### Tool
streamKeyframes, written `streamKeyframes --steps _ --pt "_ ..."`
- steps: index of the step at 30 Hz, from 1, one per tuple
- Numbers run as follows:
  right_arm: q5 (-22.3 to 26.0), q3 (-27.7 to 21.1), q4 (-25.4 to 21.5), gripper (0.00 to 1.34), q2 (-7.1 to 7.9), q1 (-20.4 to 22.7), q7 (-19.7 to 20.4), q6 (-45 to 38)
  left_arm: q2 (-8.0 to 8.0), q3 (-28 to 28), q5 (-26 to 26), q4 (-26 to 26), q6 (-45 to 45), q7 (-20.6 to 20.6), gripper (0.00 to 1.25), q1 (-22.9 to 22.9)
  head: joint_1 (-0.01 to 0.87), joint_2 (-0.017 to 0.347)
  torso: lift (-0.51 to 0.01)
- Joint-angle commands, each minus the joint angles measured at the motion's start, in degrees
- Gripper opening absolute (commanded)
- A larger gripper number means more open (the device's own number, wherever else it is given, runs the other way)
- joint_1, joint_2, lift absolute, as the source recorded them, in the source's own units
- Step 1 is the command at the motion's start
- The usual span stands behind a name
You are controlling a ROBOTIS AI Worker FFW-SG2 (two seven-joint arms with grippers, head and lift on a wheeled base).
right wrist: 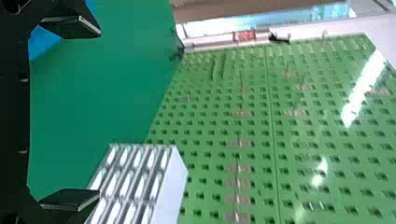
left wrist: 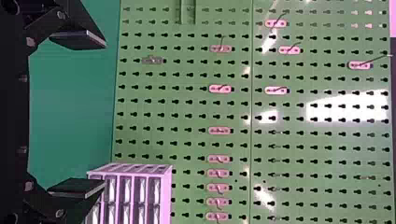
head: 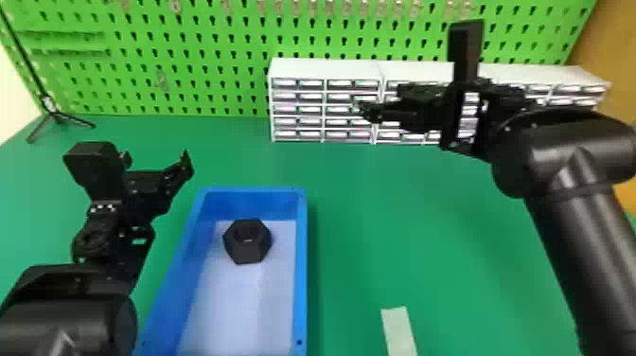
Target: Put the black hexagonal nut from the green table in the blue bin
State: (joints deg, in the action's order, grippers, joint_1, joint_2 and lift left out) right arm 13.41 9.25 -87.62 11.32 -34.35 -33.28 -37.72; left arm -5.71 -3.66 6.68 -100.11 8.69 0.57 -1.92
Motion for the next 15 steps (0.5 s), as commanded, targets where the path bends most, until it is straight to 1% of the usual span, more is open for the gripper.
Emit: streamKeyframes --steps 1,4,10,15 --pt "0.1 -4.3 0.0 1.24 -0.94 1.7 3.3 2.5 0.00 -0.1 0.0 -0.1 -0.1 0.0 1.02 0.1 0.686 0.028 -0.096" --pt "0.3 -6.4 0.0 1.24 -1.30 2.8 5.9 3.8 0.00 -0.1 0.0 -0.1 0.0 0.0 1.02 0.0 0.686 0.028 -0.096" --pt "-0.4 -8.2 0.0 1.24 -1.21 5.0 11.2 7.0 0.00 -0.3 0.0 -0.2 0.0 0.0 1.02 0.1 0.686 0.028 -0.096" --pt "-1.5 -9.5 0.0 1.24 -2.09 7.2 16.2 9.8 0.00 -0.2 0.0 -0.2 -0.1 0.0 1.02 0.1 0.686 0.028 -0.096"
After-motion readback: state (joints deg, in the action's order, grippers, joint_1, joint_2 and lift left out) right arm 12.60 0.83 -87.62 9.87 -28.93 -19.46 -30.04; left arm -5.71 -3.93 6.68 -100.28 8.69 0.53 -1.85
